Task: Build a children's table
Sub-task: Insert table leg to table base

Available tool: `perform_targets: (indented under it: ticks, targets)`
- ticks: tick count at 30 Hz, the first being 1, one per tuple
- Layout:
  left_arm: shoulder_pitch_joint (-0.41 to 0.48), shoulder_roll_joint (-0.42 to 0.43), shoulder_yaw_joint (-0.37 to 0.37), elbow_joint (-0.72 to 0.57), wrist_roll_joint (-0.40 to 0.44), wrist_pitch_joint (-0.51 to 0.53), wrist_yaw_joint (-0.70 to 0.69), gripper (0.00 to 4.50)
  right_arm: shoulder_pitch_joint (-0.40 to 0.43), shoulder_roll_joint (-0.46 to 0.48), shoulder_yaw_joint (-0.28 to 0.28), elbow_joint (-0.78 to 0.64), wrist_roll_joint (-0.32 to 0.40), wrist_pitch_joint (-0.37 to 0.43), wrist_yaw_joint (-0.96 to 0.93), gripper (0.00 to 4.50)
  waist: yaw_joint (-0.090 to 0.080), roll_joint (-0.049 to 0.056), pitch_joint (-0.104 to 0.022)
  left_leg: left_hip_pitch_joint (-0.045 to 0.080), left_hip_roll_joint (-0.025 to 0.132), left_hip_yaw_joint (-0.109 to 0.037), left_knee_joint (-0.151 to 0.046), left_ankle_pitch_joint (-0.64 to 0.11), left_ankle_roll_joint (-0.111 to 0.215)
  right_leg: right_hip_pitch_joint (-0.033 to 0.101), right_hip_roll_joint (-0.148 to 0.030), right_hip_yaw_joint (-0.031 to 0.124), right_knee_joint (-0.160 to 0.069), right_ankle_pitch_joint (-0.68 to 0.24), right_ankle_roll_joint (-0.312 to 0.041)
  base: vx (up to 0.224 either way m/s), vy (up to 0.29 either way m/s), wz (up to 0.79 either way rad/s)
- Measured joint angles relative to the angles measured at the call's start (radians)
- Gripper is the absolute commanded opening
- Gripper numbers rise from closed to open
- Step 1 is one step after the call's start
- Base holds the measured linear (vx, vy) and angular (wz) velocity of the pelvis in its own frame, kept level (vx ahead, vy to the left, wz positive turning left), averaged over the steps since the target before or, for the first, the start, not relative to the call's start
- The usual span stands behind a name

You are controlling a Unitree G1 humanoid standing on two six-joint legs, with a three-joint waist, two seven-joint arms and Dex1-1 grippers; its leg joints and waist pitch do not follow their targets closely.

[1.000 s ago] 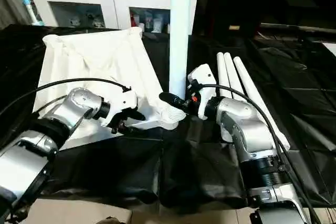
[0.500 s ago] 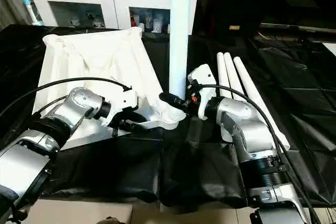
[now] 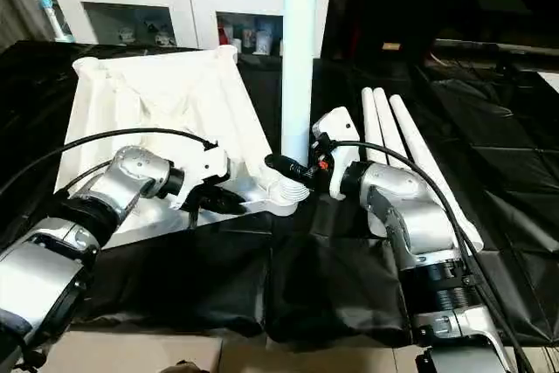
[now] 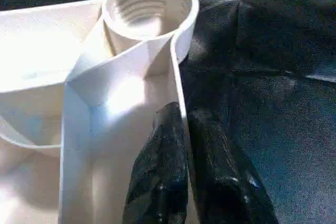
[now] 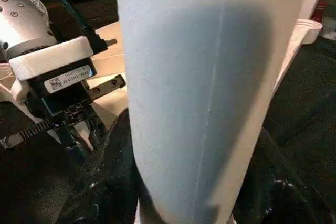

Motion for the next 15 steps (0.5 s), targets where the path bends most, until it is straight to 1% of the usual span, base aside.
perform_targets:
  ticks: [3,8,15]
  targets:
    - [0.017,0.002,0.014,-0.009,-0.003,0.003,0.014,0.02,0.000,0.010,0.000,0.000,0.000,0.000,-0.004,1.86,0.006,0.001,-0.001,0.001,0.000,0.000,0.000,0.001,0.000,0.001,0.000,-0.001,0.000,0.000,-0.001,0.000,0.000,0.00]
    - [0.061,0.003,0.025,-0.050,-0.008,-0.014,0.031,0.00,0.001,0.034,0.000,0.004,0.001,0.000,-0.022,1.86,0.015,0.002,-0.001,0.004,0.001,0.000,0.000,0.001,-0.001,0.005,-0.001,-0.001,-0.001,0.000,-0.001,0.000,0.000,0.00]
    - [0.077,0.006,0.026,-0.069,0.000,-0.037,0.033,0.00,0.002,0.037,0.000,0.011,0.001,0.000,-0.022,1.86,0.016,0.002,-0.001,0.004,0.001,0.001,-0.001,0.001,-0.001,0.005,-0.001,-0.001,-0.001,0.000,0.000,0.000,0.000,0.00]
